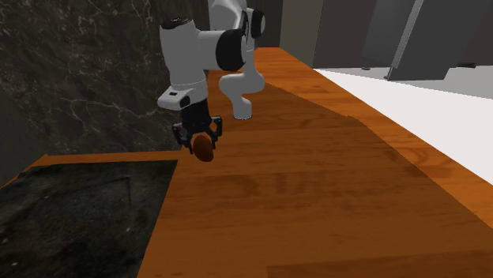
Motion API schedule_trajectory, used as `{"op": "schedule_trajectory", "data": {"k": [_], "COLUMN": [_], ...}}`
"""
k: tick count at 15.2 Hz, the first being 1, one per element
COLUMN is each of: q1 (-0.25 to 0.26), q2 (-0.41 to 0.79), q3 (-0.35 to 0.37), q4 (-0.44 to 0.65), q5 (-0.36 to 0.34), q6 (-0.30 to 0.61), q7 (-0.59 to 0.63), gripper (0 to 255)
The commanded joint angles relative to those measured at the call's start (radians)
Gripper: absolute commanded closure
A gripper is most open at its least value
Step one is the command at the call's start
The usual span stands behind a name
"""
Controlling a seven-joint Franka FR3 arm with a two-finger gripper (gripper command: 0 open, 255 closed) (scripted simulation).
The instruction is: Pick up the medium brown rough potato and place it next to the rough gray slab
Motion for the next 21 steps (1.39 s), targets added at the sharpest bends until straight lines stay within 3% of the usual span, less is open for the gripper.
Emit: {"op": "schedule_trajectory", "data": {"k": [1,21], "q1": [-0.02,-0.031], "q2": [0.057,0.15], "q3": [-0.004,0.016], "q4": [0.056,-0.098], "q5": [0.026,0.084], "q6": [-0.007,0.229], "q7": [-0.029,-0.075], "gripper": [255,255]}}
